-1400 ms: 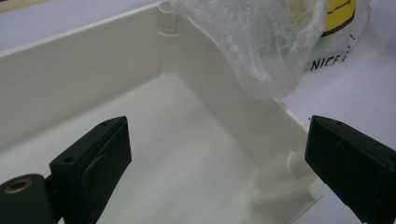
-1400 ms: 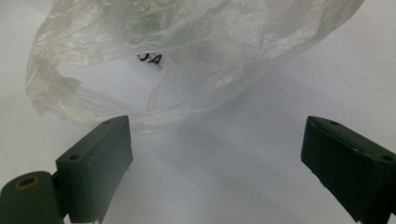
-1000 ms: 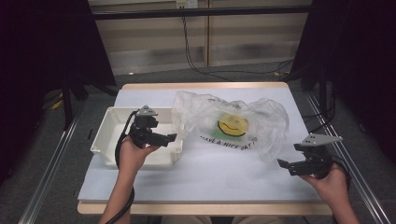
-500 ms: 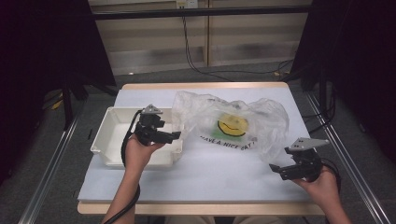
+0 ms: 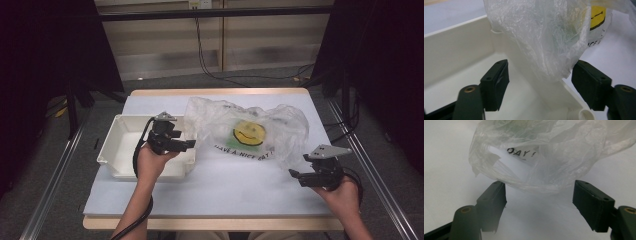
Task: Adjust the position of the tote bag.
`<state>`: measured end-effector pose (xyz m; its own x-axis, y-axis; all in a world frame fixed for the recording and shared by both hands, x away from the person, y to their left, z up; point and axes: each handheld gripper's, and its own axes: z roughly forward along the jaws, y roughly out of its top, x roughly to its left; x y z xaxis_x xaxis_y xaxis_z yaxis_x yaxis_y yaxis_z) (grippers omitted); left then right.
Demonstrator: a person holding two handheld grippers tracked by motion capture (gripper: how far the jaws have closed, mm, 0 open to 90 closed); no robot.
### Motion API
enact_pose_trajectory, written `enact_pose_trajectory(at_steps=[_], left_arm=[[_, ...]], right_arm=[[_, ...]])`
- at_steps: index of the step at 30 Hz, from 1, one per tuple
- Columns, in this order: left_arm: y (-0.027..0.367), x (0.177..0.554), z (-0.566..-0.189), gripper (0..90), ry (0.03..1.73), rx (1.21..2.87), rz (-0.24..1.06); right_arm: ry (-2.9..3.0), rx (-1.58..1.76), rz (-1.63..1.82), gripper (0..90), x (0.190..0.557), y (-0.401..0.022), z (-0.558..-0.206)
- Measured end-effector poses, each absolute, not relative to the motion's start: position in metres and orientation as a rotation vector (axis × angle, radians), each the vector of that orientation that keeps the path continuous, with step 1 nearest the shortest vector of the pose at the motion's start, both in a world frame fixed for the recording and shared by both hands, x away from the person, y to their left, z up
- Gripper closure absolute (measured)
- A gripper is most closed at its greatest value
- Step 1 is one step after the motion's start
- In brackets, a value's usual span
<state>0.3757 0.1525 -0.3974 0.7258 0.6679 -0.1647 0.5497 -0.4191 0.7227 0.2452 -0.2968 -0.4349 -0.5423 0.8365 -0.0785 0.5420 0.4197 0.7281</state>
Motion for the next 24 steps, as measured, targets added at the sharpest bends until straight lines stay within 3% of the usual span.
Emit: enact_pose_trajectory(at_steps=[5,9,19,24], left_arm=[[0.149,0.376,-0.396,32.9,0.915,2.121,0.183],[0.146,0.378,-0.396,40.2,0.924,2.123,0.161],[0.141,0.379,-0.389,75.9,0.877,2.140,0.076],[0.140,0.375,-0.380,80.4,0.840,2.148,0.059]], right_arm=[[2.191,1.226,0.931,33.7,0.244,-0.302,-0.430],[2.174,1.252,0.968,42.7,0.243,-0.305,-0.427],[2.194,1.228,1.001,70.5,0.244,-0.310,-0.418],[2.174,1.226,1.035,82.8,0.241,-0.320,-0.409]])
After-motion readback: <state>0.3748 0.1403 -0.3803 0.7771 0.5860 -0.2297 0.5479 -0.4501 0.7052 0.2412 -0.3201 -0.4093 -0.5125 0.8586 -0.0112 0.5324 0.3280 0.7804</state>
